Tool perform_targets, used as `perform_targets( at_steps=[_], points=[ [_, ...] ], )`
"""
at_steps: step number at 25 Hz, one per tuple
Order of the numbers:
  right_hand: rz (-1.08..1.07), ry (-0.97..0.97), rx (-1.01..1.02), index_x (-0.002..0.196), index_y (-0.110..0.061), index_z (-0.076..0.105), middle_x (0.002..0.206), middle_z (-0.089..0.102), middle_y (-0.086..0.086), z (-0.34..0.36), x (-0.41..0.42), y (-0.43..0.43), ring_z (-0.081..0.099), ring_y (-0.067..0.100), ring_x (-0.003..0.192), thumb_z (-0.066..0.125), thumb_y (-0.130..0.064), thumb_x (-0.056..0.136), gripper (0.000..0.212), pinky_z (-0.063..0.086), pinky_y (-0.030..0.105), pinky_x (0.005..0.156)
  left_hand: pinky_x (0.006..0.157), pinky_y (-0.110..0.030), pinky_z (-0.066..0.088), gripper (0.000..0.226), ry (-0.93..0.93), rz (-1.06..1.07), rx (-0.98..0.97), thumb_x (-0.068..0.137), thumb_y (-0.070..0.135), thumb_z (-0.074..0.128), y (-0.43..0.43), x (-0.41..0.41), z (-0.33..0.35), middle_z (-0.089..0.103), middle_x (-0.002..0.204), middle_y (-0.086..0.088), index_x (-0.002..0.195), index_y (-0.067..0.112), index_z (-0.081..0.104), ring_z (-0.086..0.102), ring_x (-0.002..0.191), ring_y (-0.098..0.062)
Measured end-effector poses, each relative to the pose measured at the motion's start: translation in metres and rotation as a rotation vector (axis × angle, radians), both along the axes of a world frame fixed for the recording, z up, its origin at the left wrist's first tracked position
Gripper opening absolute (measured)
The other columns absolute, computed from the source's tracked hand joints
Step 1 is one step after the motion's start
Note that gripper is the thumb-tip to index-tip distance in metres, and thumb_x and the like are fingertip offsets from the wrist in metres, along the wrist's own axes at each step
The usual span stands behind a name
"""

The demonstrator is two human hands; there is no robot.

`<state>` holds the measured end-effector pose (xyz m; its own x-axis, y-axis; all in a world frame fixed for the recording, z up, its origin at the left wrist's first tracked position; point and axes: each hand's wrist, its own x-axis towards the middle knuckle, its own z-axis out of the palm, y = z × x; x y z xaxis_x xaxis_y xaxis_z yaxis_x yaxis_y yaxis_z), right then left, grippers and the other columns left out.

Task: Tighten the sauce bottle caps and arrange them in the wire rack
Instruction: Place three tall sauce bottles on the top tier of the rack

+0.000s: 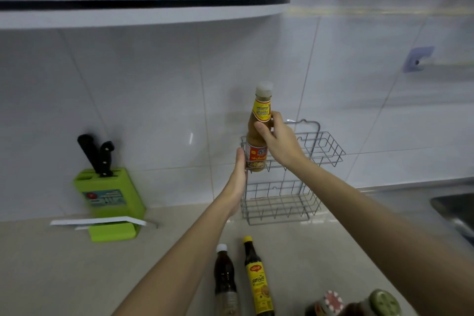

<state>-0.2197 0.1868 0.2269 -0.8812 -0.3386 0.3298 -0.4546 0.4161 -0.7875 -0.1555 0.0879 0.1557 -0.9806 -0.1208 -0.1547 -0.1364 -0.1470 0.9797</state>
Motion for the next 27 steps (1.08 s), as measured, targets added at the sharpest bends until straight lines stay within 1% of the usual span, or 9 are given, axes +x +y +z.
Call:
perform_targets(
  at_steps=[6,9,12,13,15,17,21,24,27],
  points=[
    [0.072,-0.192,-0.022,0.136,-0.009,0.033,0.134,0.052,0.011,0.004,0.003,0.001,0.052,0.022,0.118,0.046,-0.035,0.097,0.049,0.044,0.035,0.098,0.12,-0.029,0.009,0.068,0.03,-0.036,-0.001,0.097,0.059,0.002,-0.004,0.005,0.007,0.023,0.16,0.006,0.154,0.027,0.018,0.015,0.149,-0.008],
    [-0.108,-0.004,-0.06,0.133,-0.01,0.04,0.134,0.047,0.009,-0.001,0.02,0.011,0.051,0.017,0.118,0.048,-0.037,0.095,0.048,0.046,0.032,0.097,0.124,-0.035,0.009,0.071,-0.017,-0.008,-0.067,0.095,0.063,0.006,-0.017,0.018,-0.008,0.015,0.162,0.007,0.154,0.025,0.014,0.014,0.15,-0.011],
    [-0.136,0.268,-0.067,0.107,-0.011,0.055,0.106,0.058,0.003,-0.004,0.05,0.025,0.058,0.01,0.088,0.051,-0.022,0.095,0.017,0.049,0.018,0.073,0.122,-0.038,0.016,0.072,-0.112,0.098,-0.259,0.094,0.065,0.02,-0.033,0.041,-0.04,0.026,0.159,0.003,0.151,0.023,0.028,0.026,0.146,-0.016],
    [-0.083,0.262,-0.053,0.098,-0.011,0.058,0.094,0.061,0.001,-0.007,0.06,0.027,0.059,0.011,0.079,0.052,-0.019,0.094,0.01,0.049,0.018,0.067,0.12,-0.035,0.018,0.067,-0.131,0.103,-0.316,0.096,0.061,0.025,-0.037,0.05,-0.051,0.031,0.157,0.002,0.15,0.02,0.031,0.03,0.144,-0.018],
    [0.021,0.011,-0.038,0.087,-0.012,0.059,0.078,0.064,0.002,-0.027,0.071,0.023,0.062,0.013,0.065,0.053,-0.02,0.094,0.012,0.052,0.025,0.061,0.11,-0.026,0.023,0.057,-0.158,0.055,-0.399,0.101,0.047,0.031,-0.043,0.067,-0.07,0.04,0.151,-0.002,0.146,0.014,0.038,0.035,0.14,-0.019],
    [0.095,-0.254,0.122,0.085,-0.013,0.058,0.076,0.065,0.001,-0.062,0.075,0.017,0.064,0.016,0.063,0.055,-0.023,0.093,0.013,0.053,0.033,0.063,0.103,-0.023,0.028,0.049,-0.215,-0.028,-0.502,0.102,0.037,0.037,-0.049,0.076,-0.092,0.047,0.146,-0.007,0.14,0.007,0.046,0.042,0.135,-0.022],
    [0.214,-0.325,0.699,0.099,-0.007,0.058,0.097,0.065,0.009,-0.128,0.068,0.012,0.064,0.029,0.097,0.057,-0.028,0.09,0.023,0.048,0.036,0.076,0.086,-0.032,0.046,0.037,-0.362,-0.131,-0.751,0.091,0.028,0.056,-0.062,0.079,-0.145,0.064,0.121,-0.018,0.114,-0.001,0.063,0.06,0.109,-0.03],
    [0.3,-0.459,1.053,0.138,-0.001,0.034,0.139,0.048,0.019,-0.168,0.066,0.003,0.049,0.034,0.124,0.055,-0.039,0.091,0.064,0.042,0.037,0.095,0.086,-0.033,0.045,0.041,-0.435,-0.124,-0.707,0.092,0.033,0.058,-0.07,0.081,-0.17,0.062,0.118,-0.013,0.119,0.003,0.059,0.059,0.111,-0.029],
    [0.303,-0.491,1.153,0.144,0.001,0.02,0.141,0.045,0.02,-0.203,0.067,-0.008,0.048,0.035,0.124,0.055,-0.048,0.089,0.081,0.043,0.039,0.097,0.082,-0.031,0.045,0.041,-0.493,-0.117,-0.613,0.093,0.036,0.056,-0.071,0.078,-0.186,0.061,0.117,-0.01,0.121,0.006,0.056,0.059,0.111,-0.028]
  ],
)
